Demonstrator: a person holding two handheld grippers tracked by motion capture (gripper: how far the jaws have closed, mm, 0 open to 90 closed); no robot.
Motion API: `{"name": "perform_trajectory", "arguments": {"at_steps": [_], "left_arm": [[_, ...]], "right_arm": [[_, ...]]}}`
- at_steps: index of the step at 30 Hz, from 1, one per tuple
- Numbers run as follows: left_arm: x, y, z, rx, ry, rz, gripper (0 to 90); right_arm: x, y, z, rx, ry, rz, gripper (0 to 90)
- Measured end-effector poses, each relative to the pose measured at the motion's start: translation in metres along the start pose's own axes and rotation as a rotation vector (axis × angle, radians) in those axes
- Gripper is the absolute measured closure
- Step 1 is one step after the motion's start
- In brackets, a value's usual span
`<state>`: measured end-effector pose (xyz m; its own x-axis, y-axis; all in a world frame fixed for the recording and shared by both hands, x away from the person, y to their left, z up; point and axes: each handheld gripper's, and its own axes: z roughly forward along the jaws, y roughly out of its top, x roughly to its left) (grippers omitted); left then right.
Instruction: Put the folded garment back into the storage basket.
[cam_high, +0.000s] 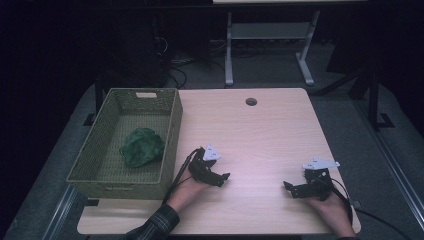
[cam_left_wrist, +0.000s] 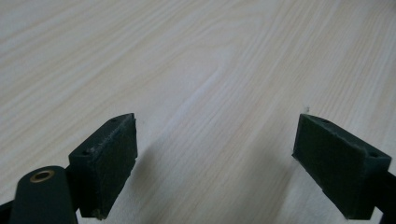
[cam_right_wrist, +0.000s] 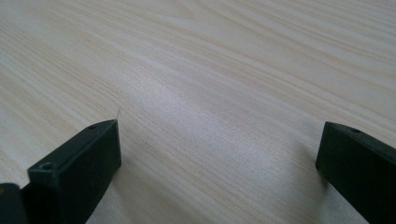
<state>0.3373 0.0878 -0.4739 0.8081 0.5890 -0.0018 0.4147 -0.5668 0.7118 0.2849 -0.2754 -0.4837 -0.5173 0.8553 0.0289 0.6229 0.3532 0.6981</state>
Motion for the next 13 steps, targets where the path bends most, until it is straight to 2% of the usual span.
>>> {"name": "perform_trajectory", "arguments": {"at_steps": [3, 13], "left_arm": [[0.0005, -0.0042, 0.0022, -0.008, 0.007, 0.003, 12.7], [0.0003, -0.0043, 0.0025, -0.010, 0.009, 0.002, 12.5]], "right_arm": [[0.0000, 0.0000, 0.0000, 0.000, 0.000, 0.000, 0.0], [0.0001, 0.0000, 0.0000, 0.000, 0.001, -0.001, 0.0]]}}
